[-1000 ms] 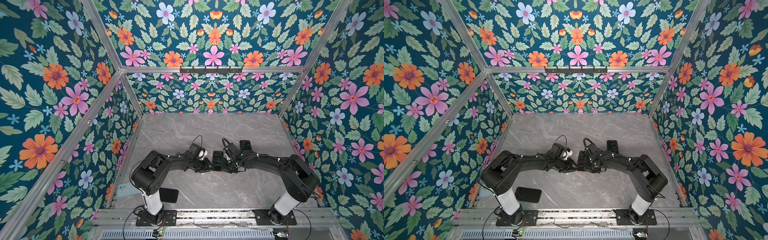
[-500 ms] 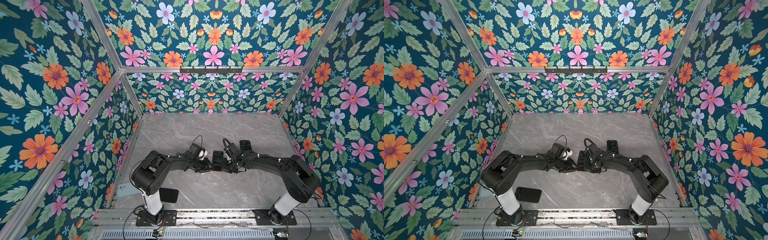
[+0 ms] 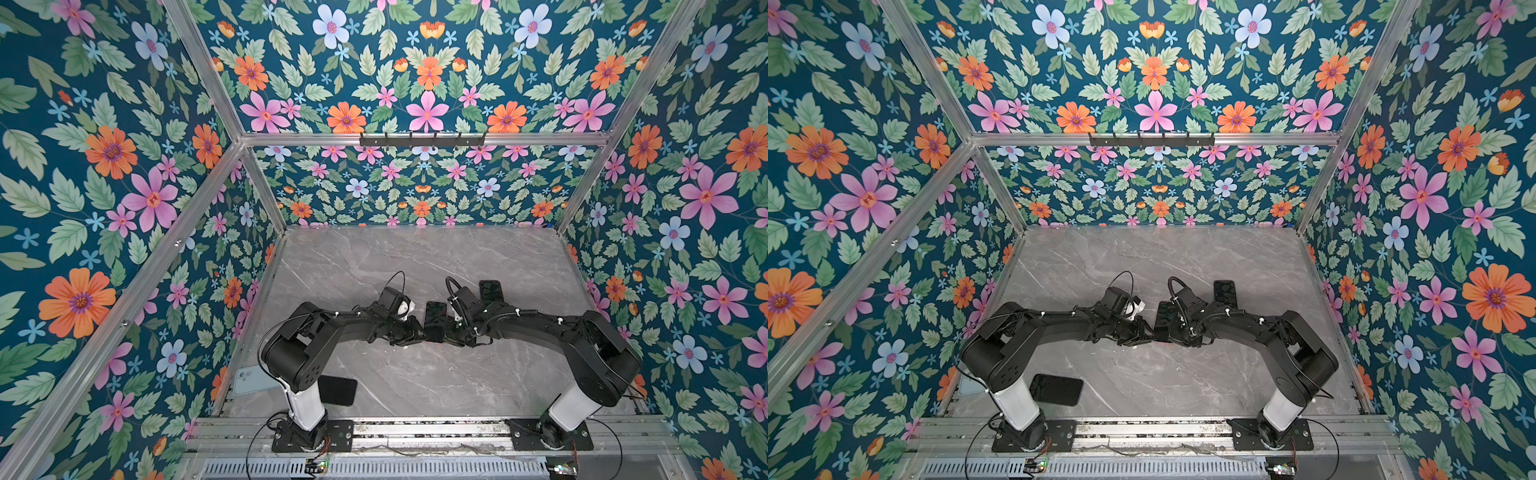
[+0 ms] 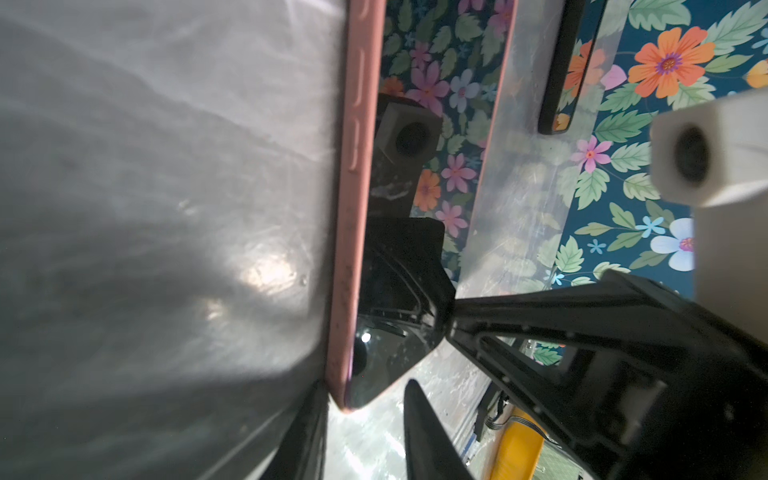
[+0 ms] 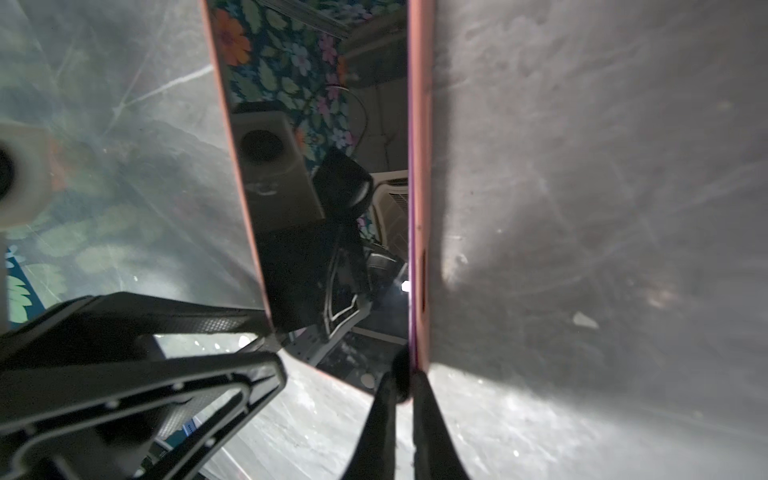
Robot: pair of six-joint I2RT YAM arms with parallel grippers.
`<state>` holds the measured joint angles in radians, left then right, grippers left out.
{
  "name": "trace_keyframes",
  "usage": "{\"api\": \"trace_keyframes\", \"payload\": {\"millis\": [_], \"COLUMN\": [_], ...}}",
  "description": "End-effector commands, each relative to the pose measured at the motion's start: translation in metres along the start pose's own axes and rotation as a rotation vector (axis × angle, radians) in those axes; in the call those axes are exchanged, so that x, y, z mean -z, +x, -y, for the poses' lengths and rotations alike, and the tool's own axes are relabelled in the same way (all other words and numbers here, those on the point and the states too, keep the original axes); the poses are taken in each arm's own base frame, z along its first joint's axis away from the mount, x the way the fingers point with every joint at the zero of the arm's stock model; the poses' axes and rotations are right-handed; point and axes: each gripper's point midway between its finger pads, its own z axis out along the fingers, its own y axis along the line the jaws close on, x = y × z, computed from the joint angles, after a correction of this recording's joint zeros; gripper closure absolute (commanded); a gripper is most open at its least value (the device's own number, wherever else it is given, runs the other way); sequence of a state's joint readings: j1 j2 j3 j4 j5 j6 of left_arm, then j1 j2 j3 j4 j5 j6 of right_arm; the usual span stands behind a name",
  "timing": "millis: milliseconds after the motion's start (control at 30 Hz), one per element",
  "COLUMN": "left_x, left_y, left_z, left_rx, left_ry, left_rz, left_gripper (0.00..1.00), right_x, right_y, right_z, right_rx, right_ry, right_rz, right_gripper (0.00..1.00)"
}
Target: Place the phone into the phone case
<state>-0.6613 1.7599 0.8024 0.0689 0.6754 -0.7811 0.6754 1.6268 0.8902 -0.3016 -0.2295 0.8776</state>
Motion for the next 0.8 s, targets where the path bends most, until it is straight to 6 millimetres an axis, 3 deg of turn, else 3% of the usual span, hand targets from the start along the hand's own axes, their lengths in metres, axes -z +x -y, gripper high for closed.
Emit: {"api": "trace_keyframes", "payload": {"millis": [0,433,633,667,767], "left_x": [0.006,0.005,-0.001,-0.003,-0.006], "left_y": [0.006,0.000,0.000,0.001,0.003], "left_z": [-0.013,-0.010,-0.009,-0.009,-0.010], "left_rx": [-0.004,-0.005,0.002,0.003,0.002], "left_ry": [-0.091,-0.135,-0.116,-0.112,-0.111], "left_rz": [-0.018,-0.052,-0.062,-0.063,-0.071], "left_gripper": [0.66,0.60,0.64,0.65,0.68], "right_x": [0.012,-0.002,-0.003,-0.012,-0.016], "right_y": [-0.006,-0.004,-0.005,-0.002,-0.001], "right_z": [0.006,0.003,-0.001,0.005,0.005], "right_rx": [0.021,-0.004,-0.007,-0.018,-0.023], "right_ry": [0.051,0.017,-0.007,0.014,0.007], "right_rz": [0.046,-0.005,-0.010,-0.031,-0.040], "right_gripper": [0.81,0.68,0.67,0.67,0.67]}}
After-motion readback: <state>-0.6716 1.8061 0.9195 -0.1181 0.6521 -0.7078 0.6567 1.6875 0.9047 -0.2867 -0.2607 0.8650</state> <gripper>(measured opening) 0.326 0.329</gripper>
